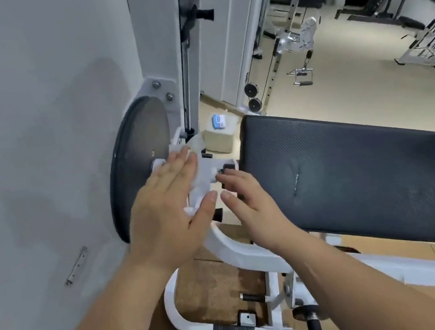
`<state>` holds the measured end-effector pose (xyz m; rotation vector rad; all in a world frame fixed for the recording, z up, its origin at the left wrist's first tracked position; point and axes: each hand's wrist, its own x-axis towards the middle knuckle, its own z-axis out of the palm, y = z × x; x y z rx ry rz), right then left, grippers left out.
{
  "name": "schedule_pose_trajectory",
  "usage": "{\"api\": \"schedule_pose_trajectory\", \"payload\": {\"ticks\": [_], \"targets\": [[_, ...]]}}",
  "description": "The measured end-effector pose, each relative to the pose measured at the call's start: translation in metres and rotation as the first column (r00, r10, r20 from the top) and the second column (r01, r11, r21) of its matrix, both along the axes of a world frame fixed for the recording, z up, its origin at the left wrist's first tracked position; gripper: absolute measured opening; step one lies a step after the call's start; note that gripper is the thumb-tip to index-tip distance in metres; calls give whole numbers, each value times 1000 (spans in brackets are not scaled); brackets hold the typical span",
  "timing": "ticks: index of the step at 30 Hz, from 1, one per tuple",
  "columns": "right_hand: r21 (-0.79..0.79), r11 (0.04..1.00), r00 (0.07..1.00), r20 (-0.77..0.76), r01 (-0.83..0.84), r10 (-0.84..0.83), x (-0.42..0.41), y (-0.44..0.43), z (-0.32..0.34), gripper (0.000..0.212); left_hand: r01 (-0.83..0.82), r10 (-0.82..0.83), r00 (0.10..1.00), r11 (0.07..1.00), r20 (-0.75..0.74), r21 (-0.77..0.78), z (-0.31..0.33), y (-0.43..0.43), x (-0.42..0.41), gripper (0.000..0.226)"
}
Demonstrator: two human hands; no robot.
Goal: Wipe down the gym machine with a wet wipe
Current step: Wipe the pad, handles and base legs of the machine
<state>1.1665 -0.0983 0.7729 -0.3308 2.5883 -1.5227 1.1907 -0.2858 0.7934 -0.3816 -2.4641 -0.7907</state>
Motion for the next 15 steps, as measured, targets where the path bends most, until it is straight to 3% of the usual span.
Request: {"api": "schedule_pose_trajectory", "payload": {"ticks": [7,15], "targets": [[163,984,978,180,76,-105,57,156,-41,48,139,-15,899,958,438,-252,-53,127,46,92],[250,955,958,196,157,-209,50,220,-54,58,160,147,824,866,547,-474,-72,176,19,89]]}}
